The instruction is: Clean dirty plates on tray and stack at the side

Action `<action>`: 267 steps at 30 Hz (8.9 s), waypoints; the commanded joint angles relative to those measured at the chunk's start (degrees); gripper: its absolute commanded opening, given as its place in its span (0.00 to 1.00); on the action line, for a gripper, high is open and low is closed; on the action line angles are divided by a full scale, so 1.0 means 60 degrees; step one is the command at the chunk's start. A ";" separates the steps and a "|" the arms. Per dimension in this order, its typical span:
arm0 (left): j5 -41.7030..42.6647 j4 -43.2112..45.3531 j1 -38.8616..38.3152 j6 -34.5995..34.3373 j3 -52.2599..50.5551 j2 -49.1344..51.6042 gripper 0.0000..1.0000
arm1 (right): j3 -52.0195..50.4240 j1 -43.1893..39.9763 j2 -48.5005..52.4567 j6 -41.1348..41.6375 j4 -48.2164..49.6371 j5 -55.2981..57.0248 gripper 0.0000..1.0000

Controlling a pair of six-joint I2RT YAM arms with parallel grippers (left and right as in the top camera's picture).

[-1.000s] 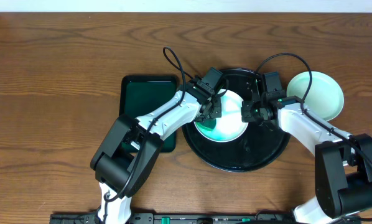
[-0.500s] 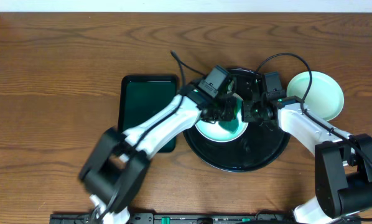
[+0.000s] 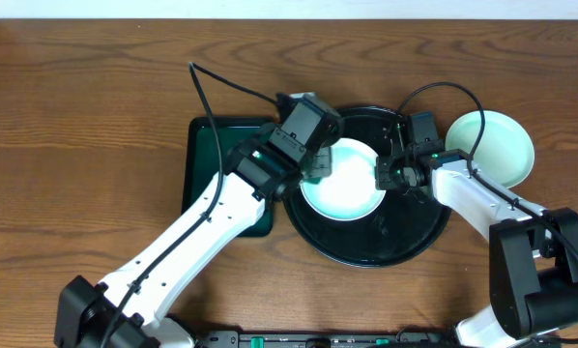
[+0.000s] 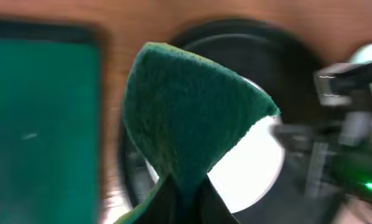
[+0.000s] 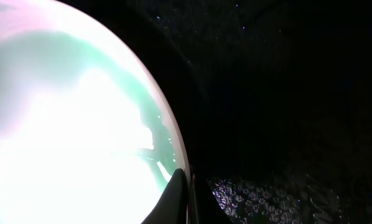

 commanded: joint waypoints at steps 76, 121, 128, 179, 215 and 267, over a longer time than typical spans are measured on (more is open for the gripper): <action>0.0627 0.1075 0.4714 0.1639 -0.3789 0.0357 0.24 | -0.0069 0.0182 0.0091 -0.0095 0.0033 -0.0288 0.01; 0.0623 -0.1483 0.8295 0.1679 -0.1370 -0.2663 0.82 | -0.0069 0.0182 0.0091 -0.0095 0.0029 -0.0288 0.01; 0.0619 -0.1483 0.8295 0.1679 -0.1370 -0.2663 0.82 | -0.0069 0.0182 0.0091 -0.0095 0.0033 -0.0288 0.01; 0.0623 -0.1483 0.8295 0.1676 -0.1370 -0.2663 0.82 | -0.0069 0.0178 0.0091 -0.0095 0.0029 -0.0248 0.01; 0.0619 -0.1483 0.8295 0.1676 -0.1370 -0.2663 0.82 | -0.0335 0.0171 0.0091 -0.0058 0.0433 0.0189 0.13; 0.0619 -0.1483 0.8295 0.1679 -0.1370 -0.2663 0.82 | 0.1781 0.2284 -0.1279 0.2288 0.0637 0.1322 0.01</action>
